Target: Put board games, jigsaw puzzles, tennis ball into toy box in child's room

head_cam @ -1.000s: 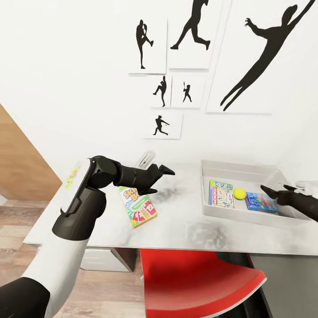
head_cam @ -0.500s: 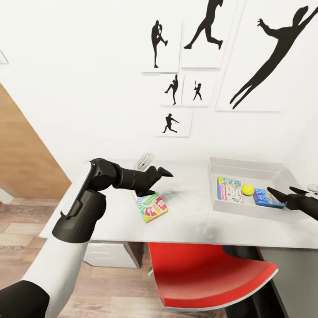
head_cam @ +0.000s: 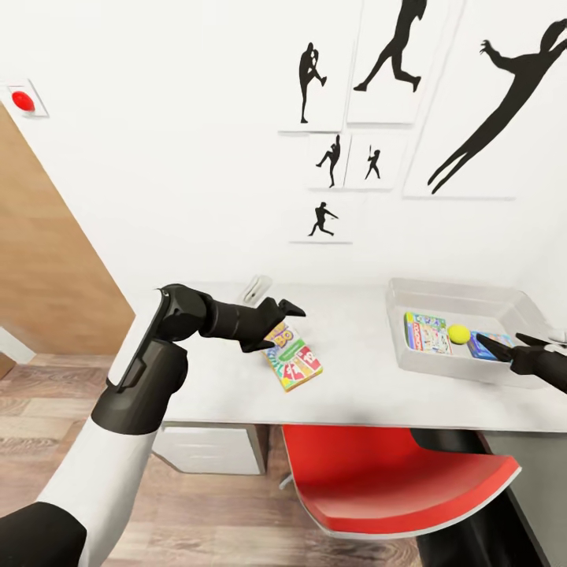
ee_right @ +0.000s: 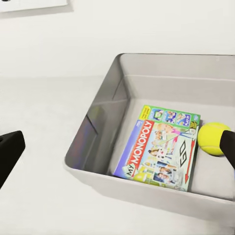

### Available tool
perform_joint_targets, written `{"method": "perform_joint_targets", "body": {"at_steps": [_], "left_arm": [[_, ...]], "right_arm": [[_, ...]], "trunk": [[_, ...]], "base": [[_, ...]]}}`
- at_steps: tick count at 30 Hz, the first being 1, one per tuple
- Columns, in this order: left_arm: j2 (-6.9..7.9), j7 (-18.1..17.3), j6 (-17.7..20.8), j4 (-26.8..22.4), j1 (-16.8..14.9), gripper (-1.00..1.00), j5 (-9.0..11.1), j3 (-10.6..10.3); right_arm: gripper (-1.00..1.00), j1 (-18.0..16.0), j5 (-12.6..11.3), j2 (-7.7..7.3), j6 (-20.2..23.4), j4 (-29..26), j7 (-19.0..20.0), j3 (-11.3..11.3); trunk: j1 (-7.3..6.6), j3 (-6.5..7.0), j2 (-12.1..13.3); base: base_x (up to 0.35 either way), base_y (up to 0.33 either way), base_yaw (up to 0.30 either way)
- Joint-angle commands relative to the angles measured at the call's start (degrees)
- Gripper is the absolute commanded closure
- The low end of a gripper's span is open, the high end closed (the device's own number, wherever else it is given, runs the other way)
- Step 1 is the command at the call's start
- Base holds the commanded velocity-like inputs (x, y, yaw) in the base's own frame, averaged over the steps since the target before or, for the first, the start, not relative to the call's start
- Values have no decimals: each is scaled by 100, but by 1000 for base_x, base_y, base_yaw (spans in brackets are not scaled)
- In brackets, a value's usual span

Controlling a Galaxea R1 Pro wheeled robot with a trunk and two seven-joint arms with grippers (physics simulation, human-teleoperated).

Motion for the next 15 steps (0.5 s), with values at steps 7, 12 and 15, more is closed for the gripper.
{"method": "perform_joint_targets", "body": {"at_steps": [7,12,15], "left_arm": [[328,43,50,-1,40,-100,16,7],[385,47,49,-1,178,-100,14,177],[412,51,55,-1,317,-100,14,327]], "right_arm": [[-100,-6,-20,6,99,-2,10,69],[-100,-1,-20,19,98,-2,9,73],[-100,1,-19,56,98,-2,8,78]], "trunk": [[4,52,-10],[4,98,-10],[4,125,-10]], "base": [[-2,9,-79],[0,1,-126],[0,0,-115]]}}
